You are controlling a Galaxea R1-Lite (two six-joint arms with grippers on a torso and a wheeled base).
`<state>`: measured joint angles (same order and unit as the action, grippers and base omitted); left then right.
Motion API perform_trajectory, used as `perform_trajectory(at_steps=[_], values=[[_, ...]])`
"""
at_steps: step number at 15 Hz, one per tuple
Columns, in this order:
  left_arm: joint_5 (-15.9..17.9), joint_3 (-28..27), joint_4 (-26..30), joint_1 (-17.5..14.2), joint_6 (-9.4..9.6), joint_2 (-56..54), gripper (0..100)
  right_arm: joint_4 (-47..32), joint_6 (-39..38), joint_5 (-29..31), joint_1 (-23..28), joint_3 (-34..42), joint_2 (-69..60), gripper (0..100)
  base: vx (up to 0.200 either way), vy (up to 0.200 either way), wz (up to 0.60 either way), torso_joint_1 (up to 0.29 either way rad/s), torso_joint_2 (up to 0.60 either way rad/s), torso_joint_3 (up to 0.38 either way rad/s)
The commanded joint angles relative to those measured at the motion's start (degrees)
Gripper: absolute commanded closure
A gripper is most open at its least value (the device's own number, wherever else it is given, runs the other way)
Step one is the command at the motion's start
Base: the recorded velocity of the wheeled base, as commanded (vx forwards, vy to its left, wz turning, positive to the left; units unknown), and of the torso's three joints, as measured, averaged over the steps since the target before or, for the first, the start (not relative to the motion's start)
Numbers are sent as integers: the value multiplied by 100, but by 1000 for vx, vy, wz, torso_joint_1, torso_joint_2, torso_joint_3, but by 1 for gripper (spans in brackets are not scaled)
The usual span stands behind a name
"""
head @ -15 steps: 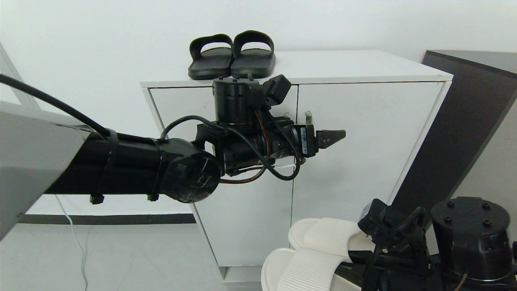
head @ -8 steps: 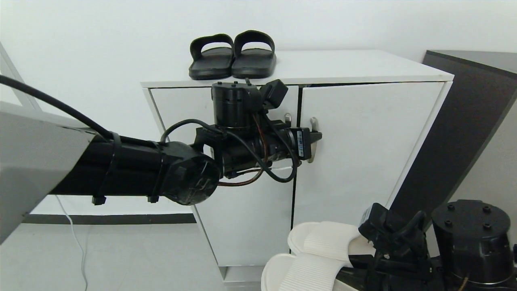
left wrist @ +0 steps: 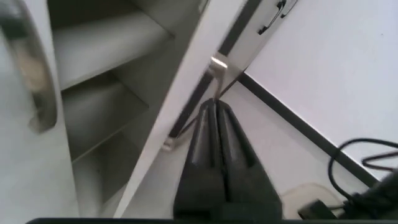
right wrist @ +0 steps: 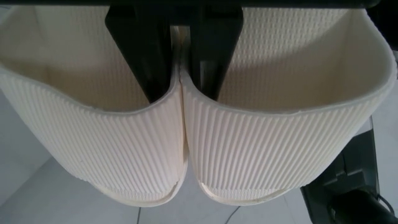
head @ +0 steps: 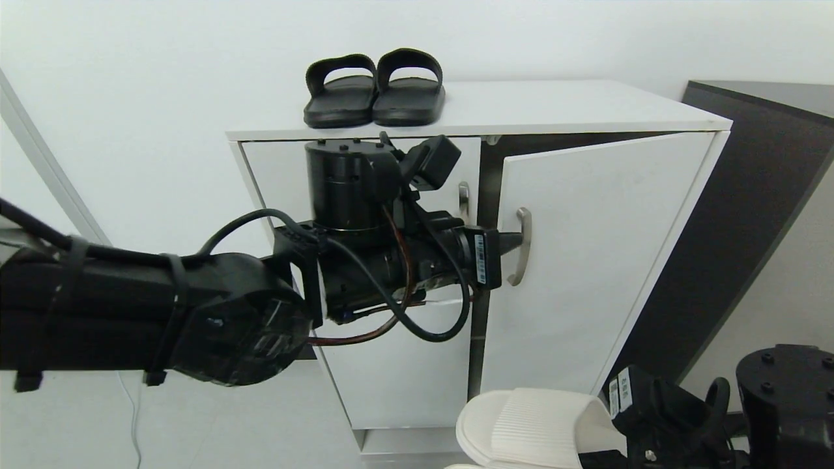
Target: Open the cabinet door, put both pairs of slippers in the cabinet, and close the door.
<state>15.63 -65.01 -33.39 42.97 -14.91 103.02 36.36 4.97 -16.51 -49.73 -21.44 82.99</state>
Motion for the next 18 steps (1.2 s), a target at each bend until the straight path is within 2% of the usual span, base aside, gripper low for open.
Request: perform_trajectory(at_steps=[1, 3, 6, 12, 14, 18], values=[[-60, 419, -10, 97, -3, -590, 100, 2, 4, -2, -2, 9, -29, 100, 0, 0, 0, 0, 0, 0], [-69, 613, -10, 80, -38, -819, 100, 2, 48, 7, -72, 9, -46, 100, 0, 0, 0, 0, 0, 0], [-7, 560, -10, -333, -65, -687, 100, 2, 118, 16, -81, 17, -46, 100, 0, 0, 0, 0, 0, 0], [37, -354, -10, -527, -65, 174, 100, 2, 118, 33, -90, 26, -55, 100, 0, 0, 0, 0, 0, 0], [37, -504, -1, -571, -74, 324, 100, -7, 118, 33, -99, 35, -55, 100, 0, 0, 0, 0, 0, 0], [37, -908, -1, -606, -258, 623, 100, -24, 109, 33, -231, 35, -46, 100, 0, 0, 0, 0, 0, 0]])
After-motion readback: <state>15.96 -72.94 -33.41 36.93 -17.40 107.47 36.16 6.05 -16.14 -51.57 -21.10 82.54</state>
